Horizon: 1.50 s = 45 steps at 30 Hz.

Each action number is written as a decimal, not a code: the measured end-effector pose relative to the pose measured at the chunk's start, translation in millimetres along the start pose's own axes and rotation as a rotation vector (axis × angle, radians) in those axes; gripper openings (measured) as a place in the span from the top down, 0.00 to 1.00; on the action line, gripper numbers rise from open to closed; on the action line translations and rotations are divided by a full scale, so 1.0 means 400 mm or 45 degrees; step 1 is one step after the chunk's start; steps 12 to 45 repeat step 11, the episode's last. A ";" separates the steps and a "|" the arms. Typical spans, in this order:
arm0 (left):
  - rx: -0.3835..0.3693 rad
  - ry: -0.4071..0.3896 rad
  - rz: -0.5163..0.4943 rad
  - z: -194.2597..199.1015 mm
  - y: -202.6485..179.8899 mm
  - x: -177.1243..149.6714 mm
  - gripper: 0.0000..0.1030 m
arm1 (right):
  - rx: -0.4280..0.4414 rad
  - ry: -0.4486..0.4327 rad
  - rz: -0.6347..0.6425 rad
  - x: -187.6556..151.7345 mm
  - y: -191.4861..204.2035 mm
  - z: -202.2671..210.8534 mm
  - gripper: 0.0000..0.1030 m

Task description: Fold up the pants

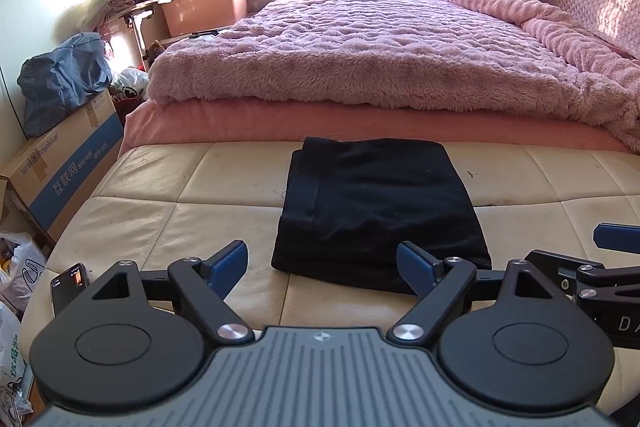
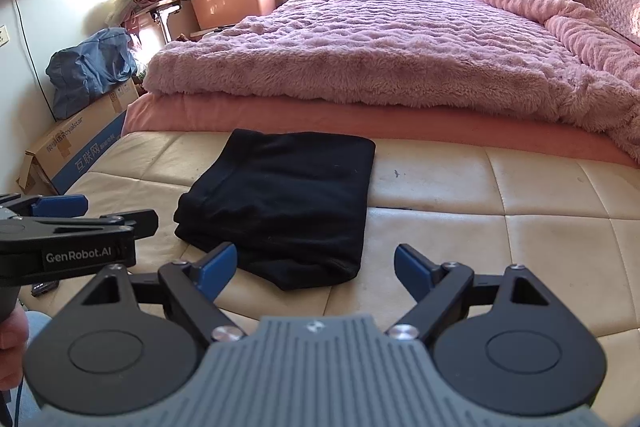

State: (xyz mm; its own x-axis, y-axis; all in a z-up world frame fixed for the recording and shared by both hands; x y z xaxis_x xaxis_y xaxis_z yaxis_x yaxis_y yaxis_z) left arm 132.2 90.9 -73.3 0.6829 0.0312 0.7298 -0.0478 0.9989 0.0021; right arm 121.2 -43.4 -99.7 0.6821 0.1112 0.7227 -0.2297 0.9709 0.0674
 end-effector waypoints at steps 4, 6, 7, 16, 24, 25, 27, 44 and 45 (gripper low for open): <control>0.004 0.001 -0.003 0.002 0.002 0.001 0.04 | 0.000 0.002 0.000 -0.001 -0.001 0.000 0.20; 0.003 -0.001 -0.003 0.001 0.002 0.002 0.04 | 0.001 0.003 -0.004 -0.002 -0.002 0.001 0.20; 0.004 -0.004 -0.006 0.002 0.004 0.002 0.04 | -0.001 0.004 -0.006 -0.001 -0.001 0.001 0.20; 0.001 -0.036 -0.008 0.011 0.006 0.007 0.04 | -0.004 0.003 -0.005 0.001 -0.002 0.001 0.20; 0.001 -0.036 -0.008 0.011 0.006 0.007 0.04 | -0.004 0.003 -0.005 0.001 -0.002 0.001 0.20; 0.001 -0.036 -0.008 0.011 0.006 0.007 0.04 | -0.004 0.003 -0.005 0.001 -0.002 0.001 0.20; 0.001 -0.036 -0.008 0.011 0.006 0.007 0.04 | -0.004 0.003 -0.005 0.001 -0.002 0.001 0.20; 0.001 -0.036 -0.008 0.011 0.006 0.007 0.04 | -0.004 0.003 -0.005 0.001 -0.002 0.001 0.20; 0.001 -0.036 -0.008 0.011 0.006 0.007 0.04 | -0.004 0.003 -0.005 0.001 -0.002 0.001 0.20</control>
Point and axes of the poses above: each gripper's, at about its wrist camera, not at the fingertips, and z roughly against the way its jaws point, y to its left, x to its top, the point moved 8 cm from there along -z, roughly the way its jaws point, and after that the axes turned 6 degrees about -x, right-handed, at the moved point
